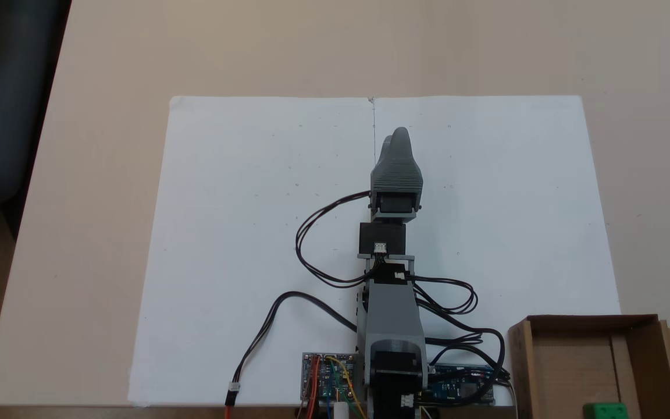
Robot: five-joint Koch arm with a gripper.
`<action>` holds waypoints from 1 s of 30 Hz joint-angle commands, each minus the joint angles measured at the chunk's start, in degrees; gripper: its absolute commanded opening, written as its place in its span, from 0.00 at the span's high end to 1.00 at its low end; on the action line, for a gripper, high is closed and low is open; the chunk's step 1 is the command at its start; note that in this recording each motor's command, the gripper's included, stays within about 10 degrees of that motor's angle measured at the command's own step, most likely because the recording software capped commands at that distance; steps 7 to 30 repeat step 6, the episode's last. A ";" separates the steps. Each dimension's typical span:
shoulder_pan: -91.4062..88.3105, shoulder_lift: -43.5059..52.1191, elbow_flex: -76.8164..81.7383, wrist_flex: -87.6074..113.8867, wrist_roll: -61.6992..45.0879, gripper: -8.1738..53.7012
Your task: Grasp a green dice and put it in the bin.
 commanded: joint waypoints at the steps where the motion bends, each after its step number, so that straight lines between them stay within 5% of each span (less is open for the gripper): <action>1: 0.70 6.24 3.69 -4.66 -4.13 0.13; 30: 0.70 6.24 3.69 -4.66 -4.13 0.13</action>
